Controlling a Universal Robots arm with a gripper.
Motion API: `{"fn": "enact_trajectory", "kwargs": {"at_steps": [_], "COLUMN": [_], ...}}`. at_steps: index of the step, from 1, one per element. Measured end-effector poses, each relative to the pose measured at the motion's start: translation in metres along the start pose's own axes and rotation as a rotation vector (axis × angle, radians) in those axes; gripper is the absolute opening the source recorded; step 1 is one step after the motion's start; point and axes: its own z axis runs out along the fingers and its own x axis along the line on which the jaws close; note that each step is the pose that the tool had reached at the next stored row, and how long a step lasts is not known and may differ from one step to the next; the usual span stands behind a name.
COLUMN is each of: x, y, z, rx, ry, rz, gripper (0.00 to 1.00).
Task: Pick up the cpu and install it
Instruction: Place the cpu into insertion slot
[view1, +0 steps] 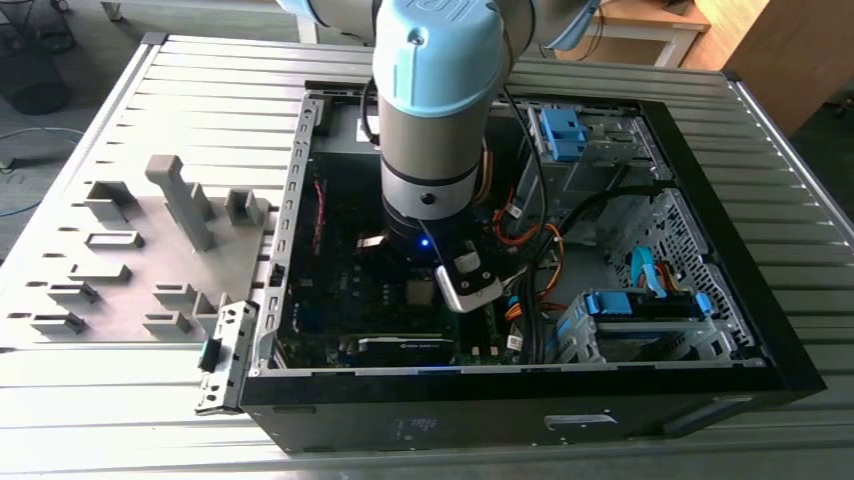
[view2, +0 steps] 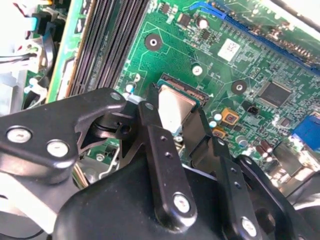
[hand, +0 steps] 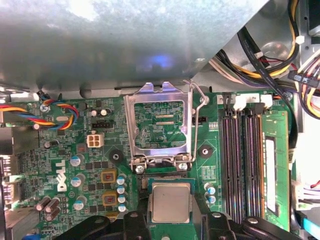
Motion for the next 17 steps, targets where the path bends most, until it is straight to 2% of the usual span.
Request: {"fn": "enact_trajectory", "kwargs": {"at_steps": [10,11,13,17], "x": [0.0015,0.0015,0.0015,0.0014], "y": [-0.0001,-0.0001,-0.0002,-0.0001], "z": [0.0000,0.0000,0.0000,0.0000], "rx": [-0.0005,-0.0005,0.0005,0.0005], "ry": [-0.0001,0.0021,0.0141,0.0144], "rz": [-0.012,-0.012,-0.012,-0.012], "gripper": [0.44,0.44,0.44,0.44]}}
